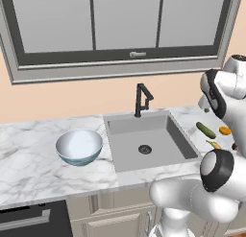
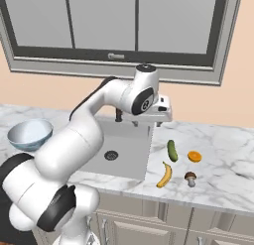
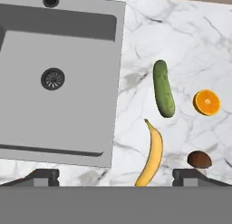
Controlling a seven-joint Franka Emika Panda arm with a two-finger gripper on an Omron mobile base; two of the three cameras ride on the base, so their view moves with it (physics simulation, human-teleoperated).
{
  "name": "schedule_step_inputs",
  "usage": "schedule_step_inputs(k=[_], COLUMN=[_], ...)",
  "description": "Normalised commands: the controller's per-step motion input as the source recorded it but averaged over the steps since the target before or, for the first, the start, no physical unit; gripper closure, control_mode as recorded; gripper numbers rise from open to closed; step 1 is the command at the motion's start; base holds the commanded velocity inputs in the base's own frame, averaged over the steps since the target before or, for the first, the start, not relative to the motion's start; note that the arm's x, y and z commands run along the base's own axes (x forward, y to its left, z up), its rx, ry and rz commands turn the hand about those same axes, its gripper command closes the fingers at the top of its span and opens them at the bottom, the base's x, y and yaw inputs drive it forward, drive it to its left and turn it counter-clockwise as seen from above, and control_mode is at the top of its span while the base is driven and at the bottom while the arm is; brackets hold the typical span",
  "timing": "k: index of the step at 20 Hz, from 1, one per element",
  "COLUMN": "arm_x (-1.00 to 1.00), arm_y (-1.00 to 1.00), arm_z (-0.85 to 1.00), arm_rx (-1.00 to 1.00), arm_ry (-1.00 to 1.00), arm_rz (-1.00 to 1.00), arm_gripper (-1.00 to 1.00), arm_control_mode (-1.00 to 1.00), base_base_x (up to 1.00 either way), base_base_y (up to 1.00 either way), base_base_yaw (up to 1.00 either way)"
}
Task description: There is a mixed pile of frozen fruits and vegetables on the counter. Locate all the frozen vegetables and place the items in a bowl on the counter. Take all the frozen fruits and defrost them in a running sink.
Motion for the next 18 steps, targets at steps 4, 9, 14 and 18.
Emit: schedule_step_inputs(k=[4, 9, 14, 18], arm_x=[0.52, 0.12, 0.15, 0.34], arm_y=[-0.29, -0.38, -0.14, -0.20], arm_z=[-0.61, -0.73, -0.55, -0.39], arm_rx=[-0.08, -0.01, 0.00, 0.00], arm_ry=[-0.03, 0.01, 0.00, 0.00], arm_rz=[-0.06, -0.11, -0.11, -0.05], arm_gripper=[-1.00, -1.00, -1.00, -1.00], arm_control_mode=[-1.00, -1.00, -1.00, -1.00], base_base_x=[0.00, 0.00, 0.00, 0.00], base_base_y=[0.00, 0.00, 0.00, 0.00], base_base_yaw=[0.00, 0.00, 0.00, 0.00])
